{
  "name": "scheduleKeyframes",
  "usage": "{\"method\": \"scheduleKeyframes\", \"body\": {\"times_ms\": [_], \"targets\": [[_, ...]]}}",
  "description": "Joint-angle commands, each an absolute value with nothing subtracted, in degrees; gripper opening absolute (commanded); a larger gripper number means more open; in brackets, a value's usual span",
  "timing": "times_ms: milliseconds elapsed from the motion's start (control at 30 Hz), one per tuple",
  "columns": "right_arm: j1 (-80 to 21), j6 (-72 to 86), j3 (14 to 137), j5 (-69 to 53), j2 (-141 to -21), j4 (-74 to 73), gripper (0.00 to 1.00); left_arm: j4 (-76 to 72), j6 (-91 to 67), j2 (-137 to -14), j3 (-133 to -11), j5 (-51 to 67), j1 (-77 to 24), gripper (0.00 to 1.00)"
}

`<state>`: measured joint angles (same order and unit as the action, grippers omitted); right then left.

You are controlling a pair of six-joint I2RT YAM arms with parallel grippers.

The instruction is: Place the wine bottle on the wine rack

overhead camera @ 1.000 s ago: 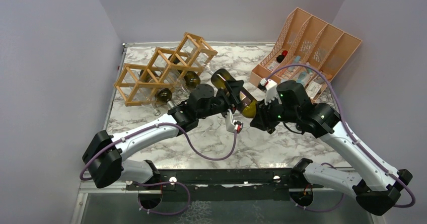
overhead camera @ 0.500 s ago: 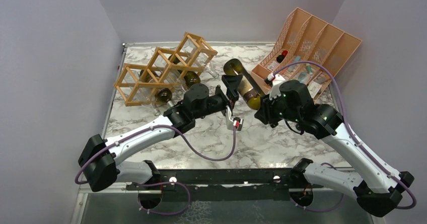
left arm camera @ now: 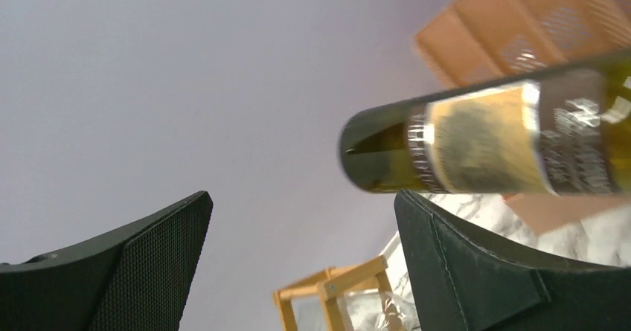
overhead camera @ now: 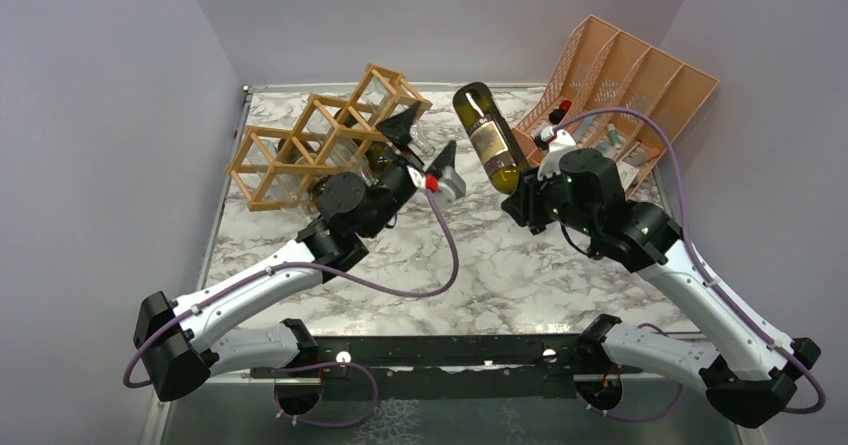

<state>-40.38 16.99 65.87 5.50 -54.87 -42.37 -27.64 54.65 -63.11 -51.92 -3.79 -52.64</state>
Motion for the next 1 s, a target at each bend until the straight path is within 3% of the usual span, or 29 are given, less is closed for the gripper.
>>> {"method": "scheduleKeyframes", "body": {"times_ms": [0, 167, 433, 567, 967], "targets": [[-40.2, 16.9, 70.5, 3.2, -57.5, -27.8, 0.01, -33.0, 39.5, -61.8, -57.7, -28.3, -52.7, 0.99], [-40.3, 17.1, 72.3, -0.8, -62.0, -22.9, 0.01, -28.7, 31.8, -60.5, -60.7, -33.4, -52.6, 0.99], [-40.3, 16.3, 76.9, -6.6, -70.8, -19.2, 0.01, -7.0, 13.6, -60.3, -70.5, -38.1, -52.4, 0.99], [-40.2, 14.8, 81.3, -11.0, -76.8, -19.0, 0.01, -3.5, 3.7, -57.2, -68.7, -39.3, -52.3, 0.99], [-40.5, 15.4, 99.9, -17.5, -98.2, -19.4, 0.01, 2.8, 1.3, -49.0, -69.2, -40.6, -52.3, 0.99]]}}
